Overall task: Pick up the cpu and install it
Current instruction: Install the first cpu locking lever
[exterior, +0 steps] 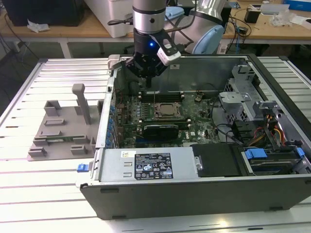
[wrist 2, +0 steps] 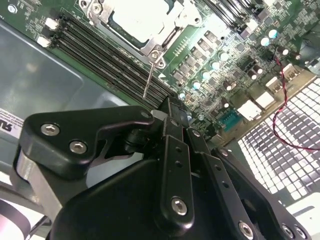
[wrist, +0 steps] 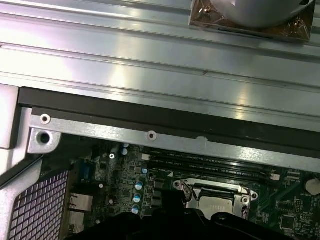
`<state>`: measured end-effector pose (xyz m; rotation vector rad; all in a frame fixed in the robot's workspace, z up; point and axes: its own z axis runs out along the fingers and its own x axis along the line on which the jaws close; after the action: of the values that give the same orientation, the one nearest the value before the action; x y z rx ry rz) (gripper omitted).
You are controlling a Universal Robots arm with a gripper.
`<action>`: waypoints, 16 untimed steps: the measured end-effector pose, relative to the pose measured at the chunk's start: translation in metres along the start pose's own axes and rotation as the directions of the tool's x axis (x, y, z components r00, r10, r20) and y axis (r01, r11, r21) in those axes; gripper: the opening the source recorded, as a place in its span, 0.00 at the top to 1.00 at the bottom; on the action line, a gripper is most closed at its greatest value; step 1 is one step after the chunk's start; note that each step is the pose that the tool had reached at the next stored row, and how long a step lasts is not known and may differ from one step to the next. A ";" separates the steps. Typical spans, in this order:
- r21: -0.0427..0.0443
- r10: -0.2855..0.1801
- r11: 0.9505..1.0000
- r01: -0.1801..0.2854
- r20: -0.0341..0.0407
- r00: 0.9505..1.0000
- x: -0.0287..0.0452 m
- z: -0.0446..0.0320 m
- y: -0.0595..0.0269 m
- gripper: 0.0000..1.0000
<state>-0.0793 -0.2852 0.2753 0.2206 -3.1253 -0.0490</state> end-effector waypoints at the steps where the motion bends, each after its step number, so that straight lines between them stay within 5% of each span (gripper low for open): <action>1: 0.000 0.000 1.000 0.000 0.000 1.000 -0.0006 0.0003 -0.0001 0.90; 12: 0.000 0.000 1.000 0.000 -0.001 1.000 -0.0155 0.0041 -0.0023 0.90; 13: -0.001 0.000 1.000 0.000 -0.004 1.000 -0.0223 0.0089 -0.0034 0.90; 16: -0.002 0.000 1.000 0.000 -0.014 1.000 -0.0432 0.0528 0.0034 0.90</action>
<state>-0.0376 -0.2742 0.2224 0.2192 -3.1109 -0.0503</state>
